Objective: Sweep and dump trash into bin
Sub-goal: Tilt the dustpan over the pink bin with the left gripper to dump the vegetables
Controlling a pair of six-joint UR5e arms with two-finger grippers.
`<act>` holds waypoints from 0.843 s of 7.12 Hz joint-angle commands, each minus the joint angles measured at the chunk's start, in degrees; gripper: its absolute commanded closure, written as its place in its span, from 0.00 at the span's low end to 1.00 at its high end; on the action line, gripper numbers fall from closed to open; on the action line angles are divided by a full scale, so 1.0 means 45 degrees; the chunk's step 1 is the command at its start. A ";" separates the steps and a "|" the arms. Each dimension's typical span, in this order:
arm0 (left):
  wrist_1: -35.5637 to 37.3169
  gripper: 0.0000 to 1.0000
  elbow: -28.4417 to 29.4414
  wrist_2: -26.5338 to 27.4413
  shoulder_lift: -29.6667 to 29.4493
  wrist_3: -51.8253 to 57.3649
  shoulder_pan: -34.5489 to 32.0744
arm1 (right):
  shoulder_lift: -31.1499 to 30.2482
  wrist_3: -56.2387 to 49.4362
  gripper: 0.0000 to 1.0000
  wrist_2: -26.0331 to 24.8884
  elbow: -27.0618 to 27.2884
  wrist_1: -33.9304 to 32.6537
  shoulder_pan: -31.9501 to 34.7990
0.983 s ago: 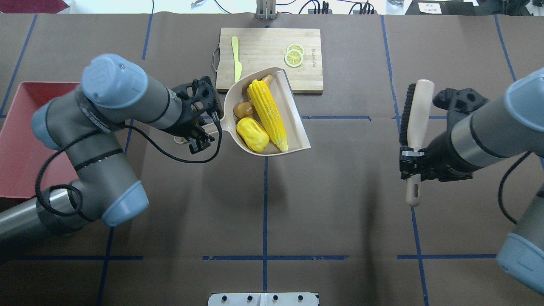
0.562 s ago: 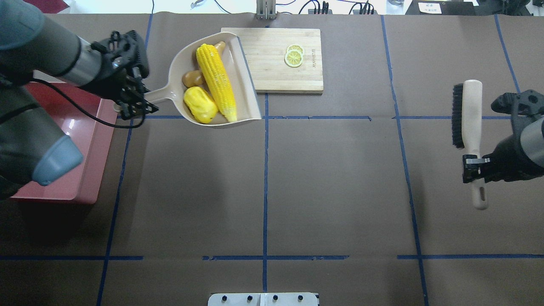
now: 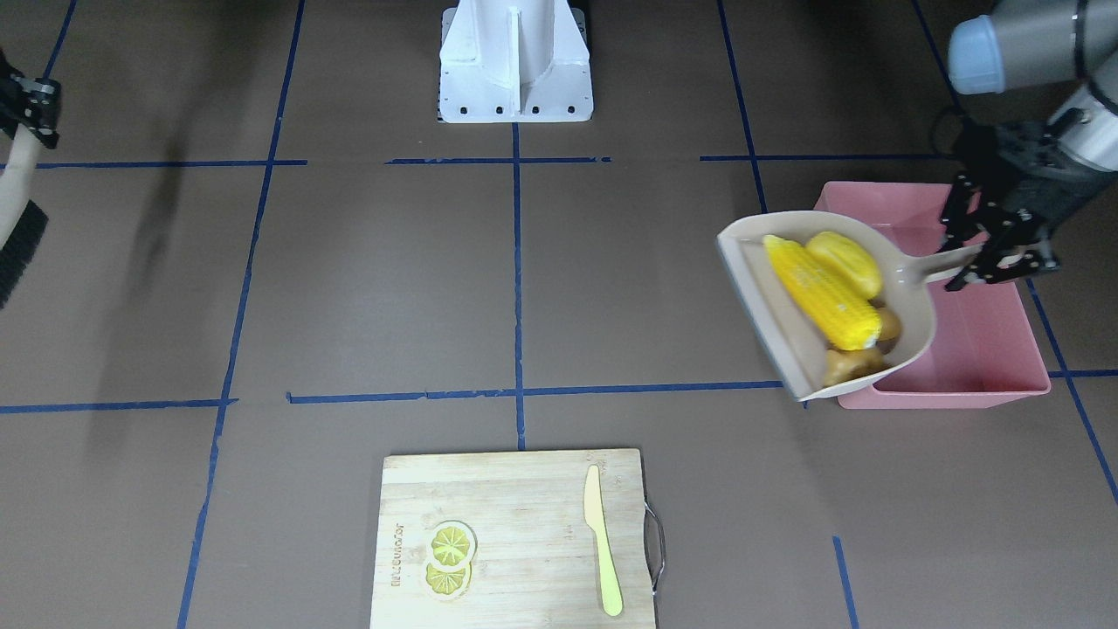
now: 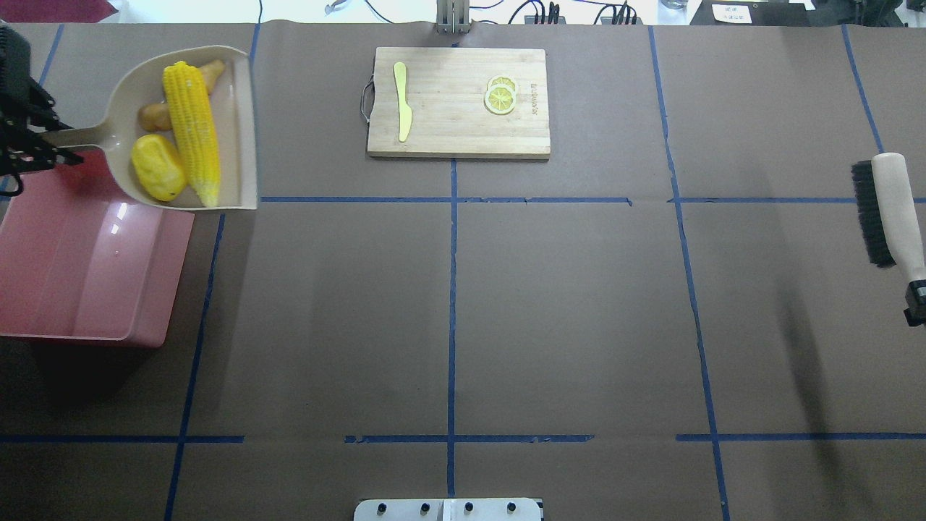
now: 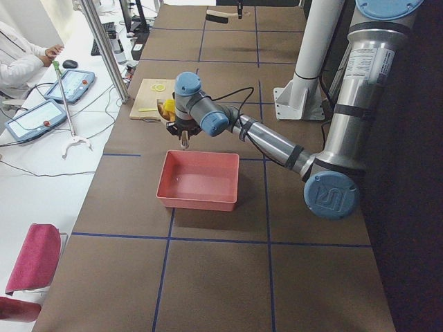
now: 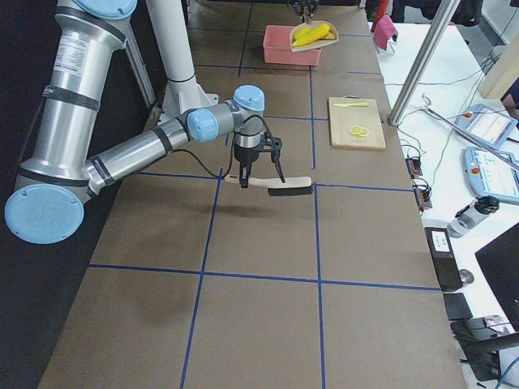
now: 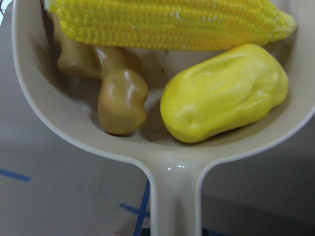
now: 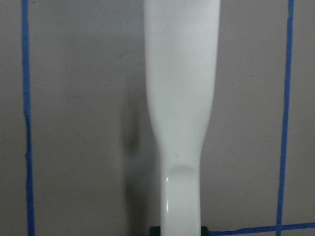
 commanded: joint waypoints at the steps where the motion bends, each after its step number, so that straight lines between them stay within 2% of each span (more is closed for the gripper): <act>1: 0.0022 1.00 0.0102 0.0034 0.1369 0.2544 -0.1475 | -0.0186 -0.0973 0.97 -0.0006 -0.0904 0.0342 0.0411; 2: 0.0176 1.00 0.0180 0.0112 0.1838 0.3075 -0.1966 | -0.0263 -0.0915 0.97 0.0013 -0.1372 0.1254 0.0411; 4: 0.0217 1.00 0.0161 0.1220 0.2310 0.4828 -0.2670 | -0.0284 -0.0895 0.97 0.0032 -0.1650 0.1654 0.0411; 5: 0.0294 1.00 0.0064 0.2115 0.2312 0.5282 -0.2655 | -0.0264 -0.0895 0.97 0.0032 -0.1650 0.1654 0.0411; 6: 0.0372 1.00 -0.0072 0.3594 0.2234 0.6621 -0.2558 | -0.0264 -0.0895 0.97 0.0032 -0.1611 0.1654 0.0411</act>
